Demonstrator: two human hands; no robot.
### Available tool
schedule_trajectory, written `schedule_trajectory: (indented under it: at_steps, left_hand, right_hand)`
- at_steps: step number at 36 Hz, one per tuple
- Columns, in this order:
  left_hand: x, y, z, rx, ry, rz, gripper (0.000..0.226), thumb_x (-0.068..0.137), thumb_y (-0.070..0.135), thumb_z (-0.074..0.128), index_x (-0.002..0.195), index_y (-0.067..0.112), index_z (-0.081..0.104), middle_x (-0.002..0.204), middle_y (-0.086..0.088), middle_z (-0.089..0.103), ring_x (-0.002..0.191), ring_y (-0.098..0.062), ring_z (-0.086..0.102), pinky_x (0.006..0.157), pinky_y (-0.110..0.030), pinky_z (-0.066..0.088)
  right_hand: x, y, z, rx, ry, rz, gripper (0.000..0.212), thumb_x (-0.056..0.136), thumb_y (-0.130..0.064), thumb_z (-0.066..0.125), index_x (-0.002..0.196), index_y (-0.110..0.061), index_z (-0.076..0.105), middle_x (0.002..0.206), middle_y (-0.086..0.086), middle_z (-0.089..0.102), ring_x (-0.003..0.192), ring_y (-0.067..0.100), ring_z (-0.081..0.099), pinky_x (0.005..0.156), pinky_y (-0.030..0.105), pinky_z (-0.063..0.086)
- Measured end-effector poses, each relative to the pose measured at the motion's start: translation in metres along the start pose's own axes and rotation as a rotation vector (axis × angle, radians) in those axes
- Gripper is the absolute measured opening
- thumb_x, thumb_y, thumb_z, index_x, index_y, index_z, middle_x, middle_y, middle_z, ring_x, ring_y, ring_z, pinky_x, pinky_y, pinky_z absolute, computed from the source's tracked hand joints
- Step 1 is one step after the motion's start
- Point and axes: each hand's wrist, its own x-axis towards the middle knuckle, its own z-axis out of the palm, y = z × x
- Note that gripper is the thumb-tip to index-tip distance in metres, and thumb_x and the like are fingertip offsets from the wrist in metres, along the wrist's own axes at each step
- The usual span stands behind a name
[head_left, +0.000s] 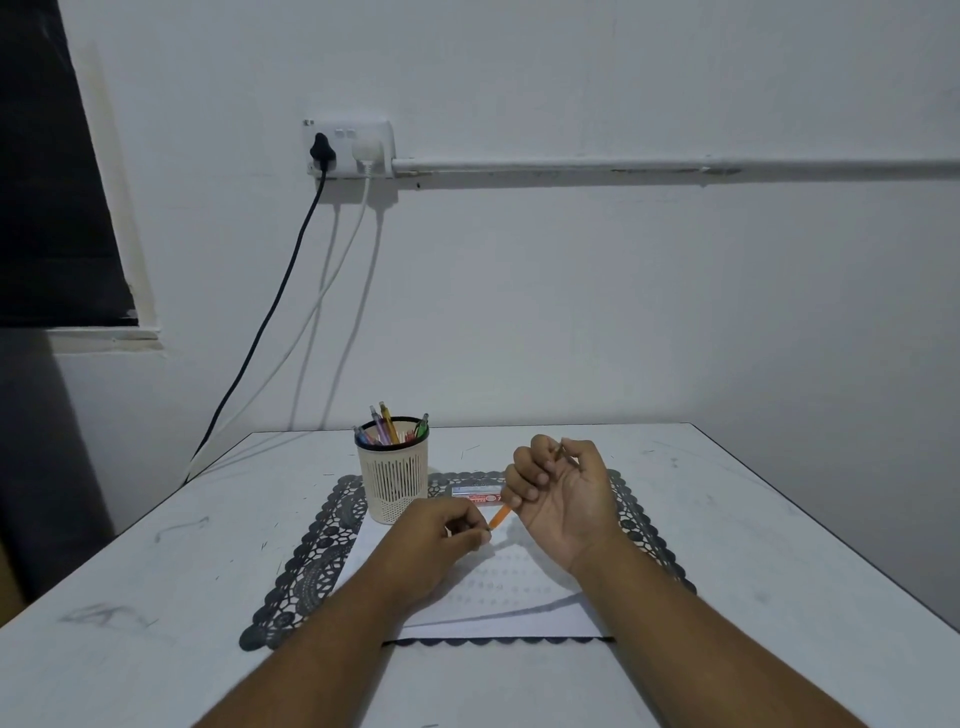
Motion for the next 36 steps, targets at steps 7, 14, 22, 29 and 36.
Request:
schedule_trajectory:
  at_steps: [7, 14, 22, 29, 36]
  left_hand:
    - [-0.0011, 0.0010, 0.0003, 0.009, 0.020, -0.019, 0.015, 0.091, 0.014, 0.074, 0.078, 0.023, 0.075, 0.077, 0.004, 0.071, 0.065, 0.000, 0.056, 0.062, -0.017, 0.043]
    - [0.0005, -0.0001, 0.0007, 0.028, 0.057, -0.016, 0.015, 0.087, 0.015, 0.078, 0.076, 0.024, 0.073, 0.072, 0.008, 0.067, 0.063, 0.000, 0.052, 0.060, -0.015, 0.040]
    - [0.0004, -0.0006, 0.0023, 0.046, 0.061, -0.015, 0.015, 0.085, 0.015, 0.080, 0.075, 0.023, 0.073, 0.073, 0.003, 0.069, 0.064, -0.002, 0.053, 0.062, -0.021, 0.043]
    - [0.0004, 0.0003, 0.0015, 0.058, 0.057, -0.009, 0.016, 0.086, 0.016, 0.079, 0.074, 0.025, 0.072, 0.073, 0.005, 0.069, 0.065, -0.002, 0.054, 0.064, -0.023, 0.044]
    - [-0.0003, 0.0027, 0.0010, 0.052, 0.058, -0.011, 0.014, 0.086, 0.015, 0.079, 0.075, 0.024, 0.074, 0.075, 0.002, 0.070, 0.063, -0.001, 0.053, 0.060, -0.017, 0.040]
  right_hand:
    - [0.0025, 0.0037, -0.0003, 0.047, 0.071, 0.019, 0.031, 0.097, -0.035, 0.042, 0.078, -0.013, 0.052, 0.071, 0.009, 0.047, 0.062, 0.024, 0.046, 0.067, 0.040, 0.041]
    - [0.0032, 0.0060, 0.0012, 0.116, 0.126, 0.054, 0.034, 0.091, -0.037, 0.045, 0.067, -0.014, 0.045, 0.068, 0.005, 0.037, 0.059, 0.021, 0.034, 0.064, 0.038, 0.037]
    - [0.0023, 0.0064, 0.0029, 0.083, 0.112, 0.048, 0.031, 0.087, -0.032, 0.043, 0.062, -0.017, 0.036, 0.066, 0.003, 0.025, 0.058, 0.018, 0.022, 0.059, 0.035, 0.026]
    - [0.0007, 0.0072, 0.0036, 0.086, 0.091, 0.038, 0.033, 0.089, -0.035, 0.043, 0.062, -0.017, 0.037, 0.065, 0.002, 0.026, 0.059, 0.017, 0.022, 0.059, 0.035, 0.026]
    - [-0.0004, 0.0058, 0.0043, 0.078, 0.084, 0.038, 0.034, 0.090, -0.035, 0.041, 0.062, -0.017, 0.036, 0.066, 0.002, 0.025, 0.060, 0.017, 0.022, 0.060, 0.035, 0.026]
